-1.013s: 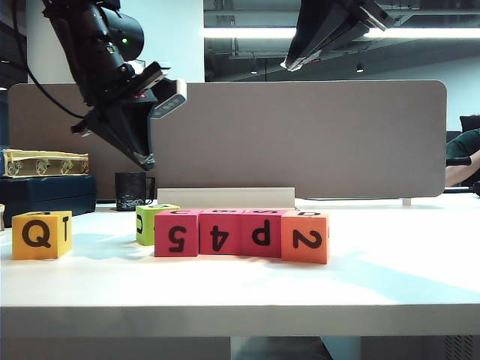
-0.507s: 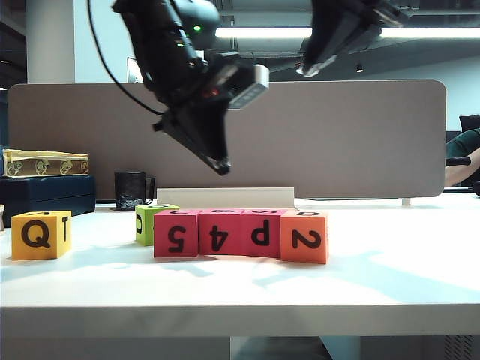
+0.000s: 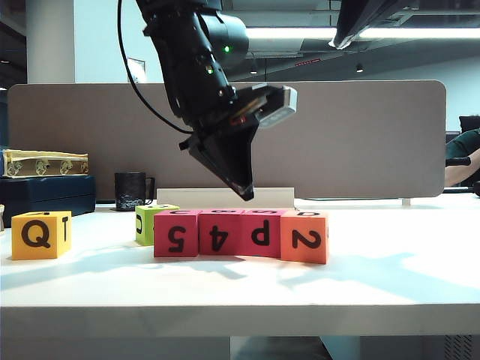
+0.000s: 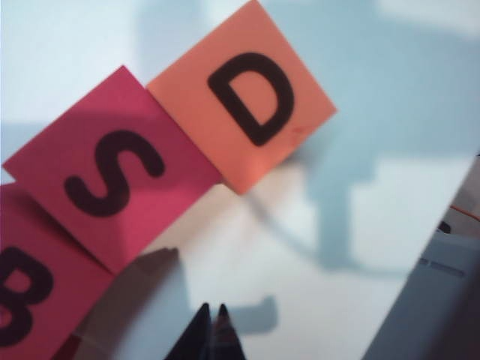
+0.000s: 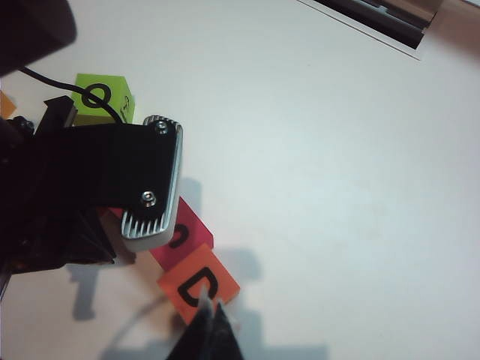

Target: Select the appropriate blocks from the scattered letter blocks on the table and arrange them in a row to spell out "ABCD".

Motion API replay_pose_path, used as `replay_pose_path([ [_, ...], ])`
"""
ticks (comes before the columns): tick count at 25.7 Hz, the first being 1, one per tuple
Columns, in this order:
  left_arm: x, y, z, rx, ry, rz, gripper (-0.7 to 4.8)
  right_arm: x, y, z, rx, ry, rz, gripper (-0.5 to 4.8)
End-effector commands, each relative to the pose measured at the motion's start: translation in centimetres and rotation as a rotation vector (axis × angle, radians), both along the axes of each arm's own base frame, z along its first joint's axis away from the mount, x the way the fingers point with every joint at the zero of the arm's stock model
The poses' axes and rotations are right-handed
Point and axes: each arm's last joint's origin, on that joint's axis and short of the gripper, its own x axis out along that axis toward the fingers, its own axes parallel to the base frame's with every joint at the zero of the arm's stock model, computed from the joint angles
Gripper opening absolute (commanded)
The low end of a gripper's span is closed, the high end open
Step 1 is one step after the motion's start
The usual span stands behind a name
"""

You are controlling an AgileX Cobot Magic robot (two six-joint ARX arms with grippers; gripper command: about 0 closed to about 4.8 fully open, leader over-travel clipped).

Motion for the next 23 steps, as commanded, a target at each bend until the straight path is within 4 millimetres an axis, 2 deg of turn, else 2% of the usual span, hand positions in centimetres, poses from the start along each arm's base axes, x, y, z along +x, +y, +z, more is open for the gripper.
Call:
replay_pose_path([
  [1, 0.2, -0.4, -0.6, -0.005, -0.007, -0.007, -0.05, -0.5, -0.3, 0.3, -0.001, 0.004, 0.006, -0.02],
  [13, 1.1, -2.3, -3.4, -0.024, -0.033, -0.03, -0.05, -1.4, -0.8, 1.1, 0.012, -0.016, 0.008, -0.02],
  [18, 2.8, -3.1, -4.6, 0.013, -0.214, 0.028, -0.05, -1.5, -0.8, 1.0, 0.001, 0.002, 0.007, -0.01],
  [23, 4.1, -3.5, -4.6, -0.015, -0.338, 0.068, -0.05, -1.6, -0.9, 1.0, 0.0, 0.005, 0.007, -0.02],
])
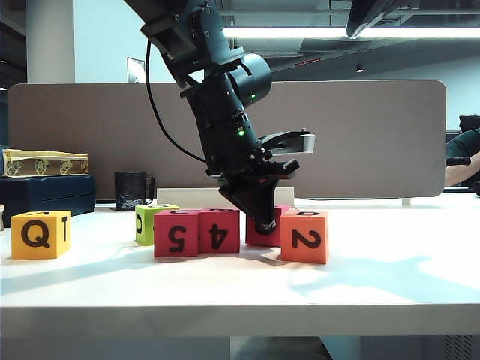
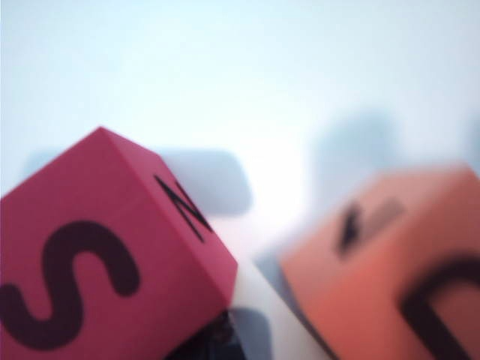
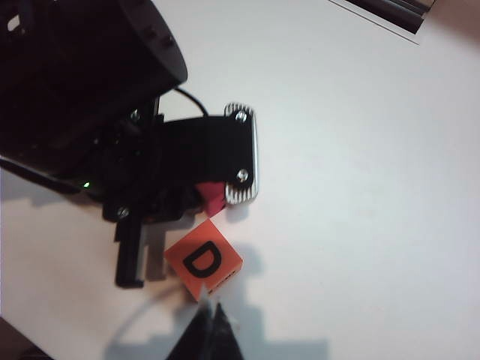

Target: Select the appropriate blocks from the scattered letter blocks on the table and arrange them in a row to spell out "ABCD".

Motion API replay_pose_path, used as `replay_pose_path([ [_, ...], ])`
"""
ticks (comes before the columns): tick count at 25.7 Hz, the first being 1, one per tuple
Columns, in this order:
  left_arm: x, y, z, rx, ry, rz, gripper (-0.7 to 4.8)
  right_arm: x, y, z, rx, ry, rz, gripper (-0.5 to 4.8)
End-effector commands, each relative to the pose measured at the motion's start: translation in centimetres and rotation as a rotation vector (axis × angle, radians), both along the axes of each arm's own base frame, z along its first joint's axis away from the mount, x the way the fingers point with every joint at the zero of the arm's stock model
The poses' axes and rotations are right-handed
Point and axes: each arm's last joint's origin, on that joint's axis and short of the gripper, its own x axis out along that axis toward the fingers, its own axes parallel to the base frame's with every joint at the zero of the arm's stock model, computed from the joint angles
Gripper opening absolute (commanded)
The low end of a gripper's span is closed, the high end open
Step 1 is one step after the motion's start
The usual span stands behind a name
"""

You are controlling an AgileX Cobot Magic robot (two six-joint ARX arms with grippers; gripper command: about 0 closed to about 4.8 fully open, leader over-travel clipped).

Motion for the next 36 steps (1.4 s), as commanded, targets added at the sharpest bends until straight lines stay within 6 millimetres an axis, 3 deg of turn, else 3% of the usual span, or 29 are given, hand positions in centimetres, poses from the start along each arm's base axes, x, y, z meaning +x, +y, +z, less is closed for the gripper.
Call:
replay_pose_path([
  [1, 1.0, -0.3, 0.4, -0.031, -0.113, 0.027, -0.05, -0.1, 0.0, 0.3, 0.009, -0.016, 0.003, -0.02],
  [12, 3.4, 0.7, 1.0, -0.093, -0.254, 0.079, -0.05, 0.0, 0.0, 0.3, 0.011, -0.019, 0.002, -0.01],
  [14, 3.3, 1.1, 2.6, -0.084, -0.24, 0.083, -0.05, 0.0, 0.0, 0.4, 0.014, -0.025, 0.003, -0.02],
  [19, 1.7, 2.1, 9.5, -0.123, -0.3, 0.085, -0.05, 0.0, 0.0, 0.4, 0.015, -0.026, 0.003, -0.02],
  [21, 0.9, 3.4, 11.6, -0.127, -0.306, 0.098, -0.05, 0.0, 0.0, 0.4, 0.015, -0.027, 0.003, -0.02],
  [26, 0.2, 7.1, 13.6, -0.092, -0.239, 0.186, -0.05, 0.0, 0.0, 0.4, 0.015, -0.025, 0.003, -0.02],
  [32, 0.4, 11.6, 14.2, -0.079, -0.123, 0.315, -0.05, 0.0, 0.1, 0.4, 0.025, -0.025, 0.01, -0.01],
  [36, 0.7, 14.1, 13.7, -0.109, -0.011, 0.329, -0.05, -0.2, 0.5, 0.5, 0.11, 0.018, 0.131, -0.02],
])
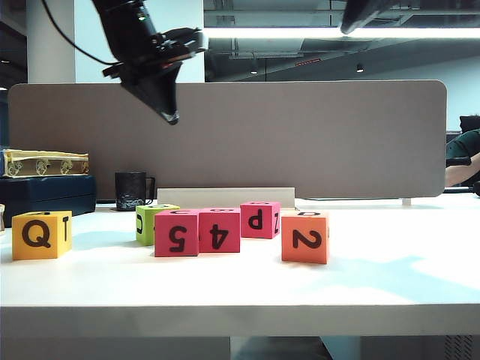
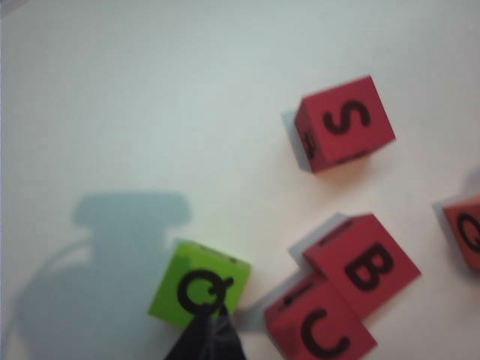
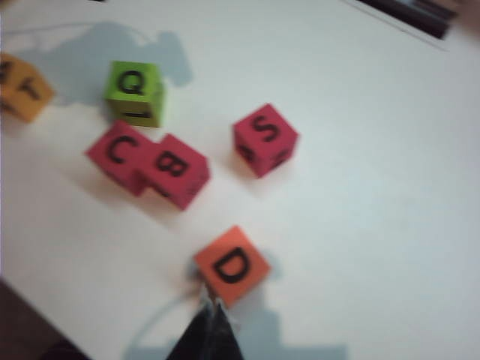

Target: Select the appropriate blocks from the scattered letter blocks on the table and arrange them in a row to spell out "ABCD".

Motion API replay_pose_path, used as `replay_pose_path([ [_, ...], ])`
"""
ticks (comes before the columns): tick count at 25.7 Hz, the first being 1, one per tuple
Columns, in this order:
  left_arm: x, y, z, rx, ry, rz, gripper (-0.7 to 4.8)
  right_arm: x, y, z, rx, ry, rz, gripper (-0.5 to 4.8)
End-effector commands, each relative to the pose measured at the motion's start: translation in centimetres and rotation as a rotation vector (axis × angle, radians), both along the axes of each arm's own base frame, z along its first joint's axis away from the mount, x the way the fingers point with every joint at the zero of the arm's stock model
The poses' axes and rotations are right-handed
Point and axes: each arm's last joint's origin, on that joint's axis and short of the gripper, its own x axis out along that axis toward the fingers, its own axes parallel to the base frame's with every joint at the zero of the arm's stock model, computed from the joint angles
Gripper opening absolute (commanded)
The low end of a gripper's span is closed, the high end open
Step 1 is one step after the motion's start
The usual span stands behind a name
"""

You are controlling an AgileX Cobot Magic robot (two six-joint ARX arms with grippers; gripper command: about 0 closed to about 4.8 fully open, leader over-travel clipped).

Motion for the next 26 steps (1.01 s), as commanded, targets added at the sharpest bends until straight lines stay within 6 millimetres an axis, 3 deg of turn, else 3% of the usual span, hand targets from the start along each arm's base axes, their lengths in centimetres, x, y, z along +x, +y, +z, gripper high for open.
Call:
replay_pose_path([
  [1, 0.0, 1.6, 0.0, -0.047, 0.07, 0.0, -0.05, -0.2, 0.3, 0.5, 0.085, 0.007, 0.099, -0.02],
  [7, 0.1, 5.3, -0.6, -0.011, 0.168, 0.047, -0.05, -0.3, 0.6, 0.6, 0.161, 0.043, 0.166, -0.02],
  [14, 0.3, 10.2, -0.9, -0.019, 0.263, 0.228, -0.05, -0.4, 1.0, 0.7, 0.165, 0.035, 0.18, -0.02],
  [19, 0.5, 11.9, -0.8, -0.061, 0.273, 0.336, -0.05, -0.4, 1.3, 0.7, 0.171, 0.025, 0.192, -0.02],
  [23, 0.1, 12.1, 0.8, -0.087, 0.185, 0.34, -0.05, -0.2, 1.4, 0.5, 0.169, 0.028, 0.191, -0.02],
  [26, -0.6, 12.1, 3.6, -0.133, 0.013, 0.331, -0.05, -0.1, 1.5, 0.7, 0.176, 0.012, 0.192, -0.02],
])
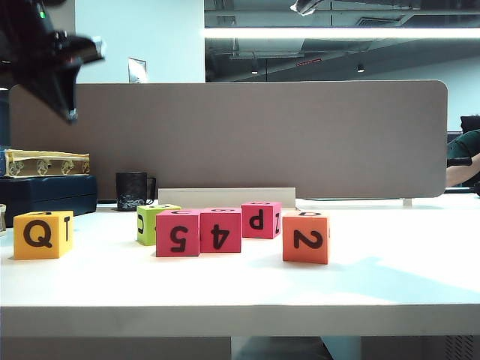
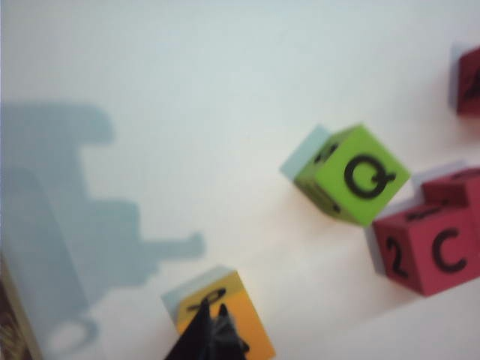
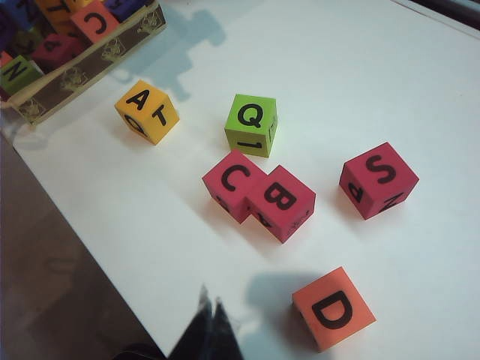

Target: Select the appropriate blocks from the scattered letter blocks on the table and arrange them in a row to spell out "ABCD".

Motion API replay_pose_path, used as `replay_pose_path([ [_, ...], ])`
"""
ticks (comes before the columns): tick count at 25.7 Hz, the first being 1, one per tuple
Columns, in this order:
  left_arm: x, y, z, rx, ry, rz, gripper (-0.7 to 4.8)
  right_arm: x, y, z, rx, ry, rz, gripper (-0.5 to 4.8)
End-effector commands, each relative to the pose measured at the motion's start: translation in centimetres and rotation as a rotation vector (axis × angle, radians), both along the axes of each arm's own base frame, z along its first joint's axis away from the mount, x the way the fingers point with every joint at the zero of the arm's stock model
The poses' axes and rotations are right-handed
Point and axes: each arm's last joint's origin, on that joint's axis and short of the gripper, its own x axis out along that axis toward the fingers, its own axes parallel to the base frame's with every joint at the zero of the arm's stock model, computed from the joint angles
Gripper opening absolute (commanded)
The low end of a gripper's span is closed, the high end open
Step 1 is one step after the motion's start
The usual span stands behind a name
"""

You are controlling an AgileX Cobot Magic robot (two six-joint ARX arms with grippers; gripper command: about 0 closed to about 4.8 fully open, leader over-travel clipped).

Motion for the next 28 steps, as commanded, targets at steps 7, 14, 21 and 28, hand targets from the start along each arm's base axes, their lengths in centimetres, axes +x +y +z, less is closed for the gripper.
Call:
replay_pose_path([
  [7, -3.3, 0.2, 9.4, -0.006, -0.591, -0.04, -0.05, 0.1, 0.1, 0.5, 0.023, -0.036, 0.0, -0.02],
  [14, -4.6, 0.0, 8.1, -0.057, -0.654, -0.108, -0.05, 0.2, 0.1, 0.7, 0.034, -0.055, 0.0, -0.02],
  [21, -7.6, 0.3, -0.4, -0.058, -0.52, -0.066, -0.05, 0.1, 0.1, 0.6, 0.032, -0.052, 0.0, -0.02],
  [28, -10.8, 0.6, -4.8, -0.037, -0.426, 0.025, -0.05, 0.1, 0.1, 0.6, 0.032, -0.051, 0.0, -0.02],
])
